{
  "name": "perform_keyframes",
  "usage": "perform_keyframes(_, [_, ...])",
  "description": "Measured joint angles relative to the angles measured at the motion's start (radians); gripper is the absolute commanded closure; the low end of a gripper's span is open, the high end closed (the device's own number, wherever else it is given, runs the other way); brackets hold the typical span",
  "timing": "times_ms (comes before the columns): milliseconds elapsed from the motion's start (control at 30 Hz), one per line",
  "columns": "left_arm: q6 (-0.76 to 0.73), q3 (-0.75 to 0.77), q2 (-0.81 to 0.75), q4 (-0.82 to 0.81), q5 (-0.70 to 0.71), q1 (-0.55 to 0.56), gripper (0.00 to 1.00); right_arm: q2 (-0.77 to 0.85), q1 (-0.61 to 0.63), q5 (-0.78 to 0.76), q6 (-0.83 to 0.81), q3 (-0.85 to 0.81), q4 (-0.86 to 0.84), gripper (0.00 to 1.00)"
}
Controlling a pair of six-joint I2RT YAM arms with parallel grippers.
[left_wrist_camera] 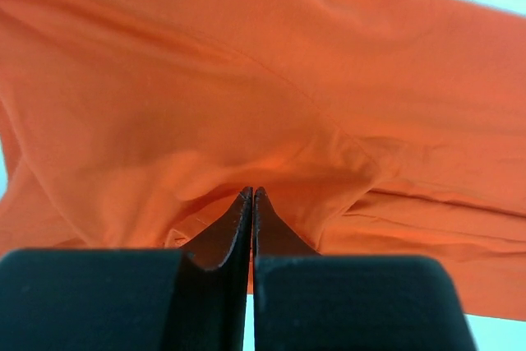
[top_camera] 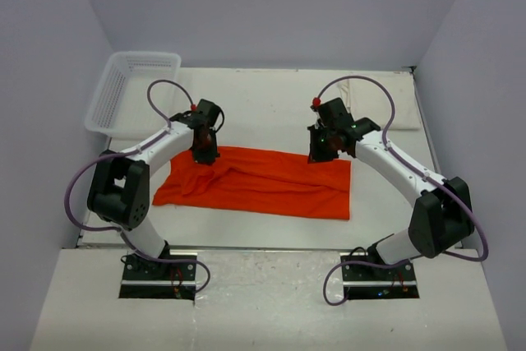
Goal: Fold and stack the t-shirts
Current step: Fold the other side of the tshirt into a rectangle
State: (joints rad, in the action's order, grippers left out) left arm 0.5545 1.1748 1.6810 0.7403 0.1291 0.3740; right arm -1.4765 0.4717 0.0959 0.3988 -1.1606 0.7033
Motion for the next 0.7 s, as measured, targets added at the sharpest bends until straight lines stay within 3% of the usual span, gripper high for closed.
perform_keyframes(300, [0.003, -0.171, -0.03, -0.035, -0.051, 0.01, 1.0, 0.0, -0.002, 0.002, 0.0, 0.006, -0.013, 1.0])
perform_keyframes(500, [0.029, -0.212, -0.117, -0.045, -0.055, 0.113, 1.0, -0.003, -0.002, 0.008, 0.001, 0.013, -0.025, 1.0])
perform_keyframes(700, [0.062, -0.249, -0.111, -0.085, -0.076, 0.191, 1.0, -0.003, -0.002, 0.019, 0.001, 0.013, -0.028, 1.0])
